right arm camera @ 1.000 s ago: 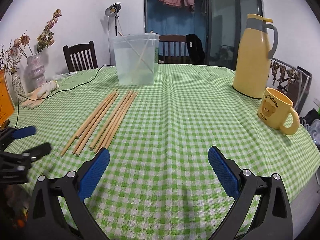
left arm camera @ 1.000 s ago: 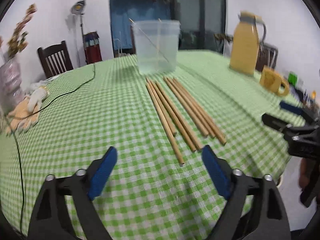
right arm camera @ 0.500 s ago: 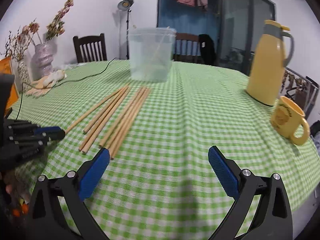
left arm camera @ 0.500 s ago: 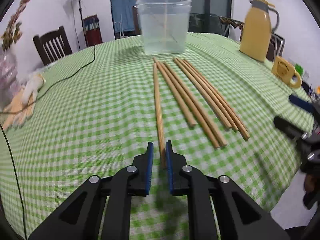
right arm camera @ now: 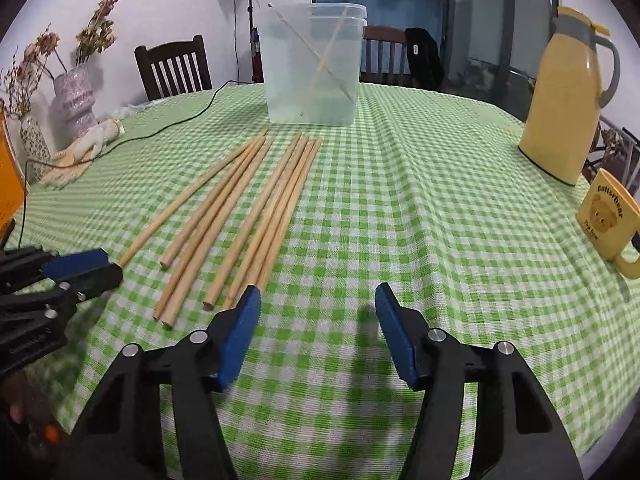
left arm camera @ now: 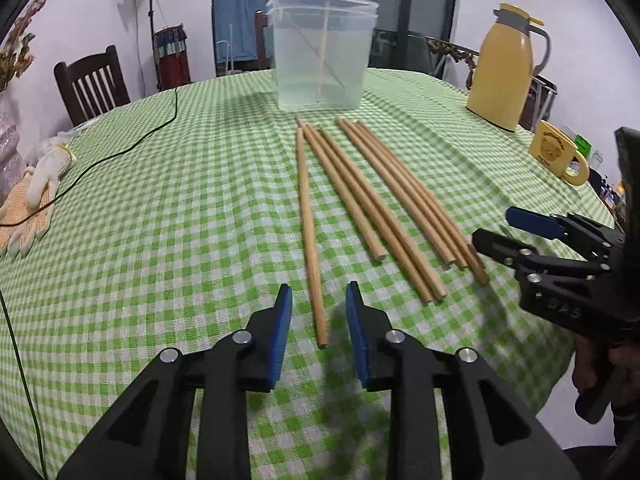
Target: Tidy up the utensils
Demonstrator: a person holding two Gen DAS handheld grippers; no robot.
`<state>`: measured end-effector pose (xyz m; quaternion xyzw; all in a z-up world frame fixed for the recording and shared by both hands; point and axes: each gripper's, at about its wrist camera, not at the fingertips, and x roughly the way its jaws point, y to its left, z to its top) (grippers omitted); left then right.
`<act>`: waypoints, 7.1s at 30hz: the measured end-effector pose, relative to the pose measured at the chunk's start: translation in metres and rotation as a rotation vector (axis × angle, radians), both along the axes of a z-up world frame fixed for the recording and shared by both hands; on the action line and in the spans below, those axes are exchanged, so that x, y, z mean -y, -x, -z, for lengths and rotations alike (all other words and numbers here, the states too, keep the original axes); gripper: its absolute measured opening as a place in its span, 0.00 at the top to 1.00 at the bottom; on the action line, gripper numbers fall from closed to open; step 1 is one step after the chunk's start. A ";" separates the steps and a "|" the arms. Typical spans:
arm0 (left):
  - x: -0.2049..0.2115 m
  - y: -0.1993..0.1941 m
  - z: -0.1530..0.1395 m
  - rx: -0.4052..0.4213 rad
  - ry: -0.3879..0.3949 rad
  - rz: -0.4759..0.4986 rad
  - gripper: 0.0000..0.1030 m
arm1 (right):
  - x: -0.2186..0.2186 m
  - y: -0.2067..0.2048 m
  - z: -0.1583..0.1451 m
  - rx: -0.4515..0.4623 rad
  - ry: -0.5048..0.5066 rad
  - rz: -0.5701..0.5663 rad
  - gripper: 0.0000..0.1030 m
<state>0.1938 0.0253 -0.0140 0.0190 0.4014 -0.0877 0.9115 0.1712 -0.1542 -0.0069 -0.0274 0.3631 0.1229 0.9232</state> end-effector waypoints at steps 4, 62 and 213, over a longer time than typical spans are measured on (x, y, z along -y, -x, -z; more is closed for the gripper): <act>-0.002 0.000 0.001 0.003 0.011 0.003 0.76 | -0.008 -0.001 0.001 -0.006 0.029 -0.010 0.47; -0.007 0.024 0.001 0.002 0.094 -0.083 0.98 | 0.036 0.026 -0.006 0.010 -0.033 -0.021 0.95; -0.083 -0.218 -0.259 0.302 0.097 -0.081 0.36 | 0.075 -0.249 -0.225 0.107 -0.027 0.026 0.57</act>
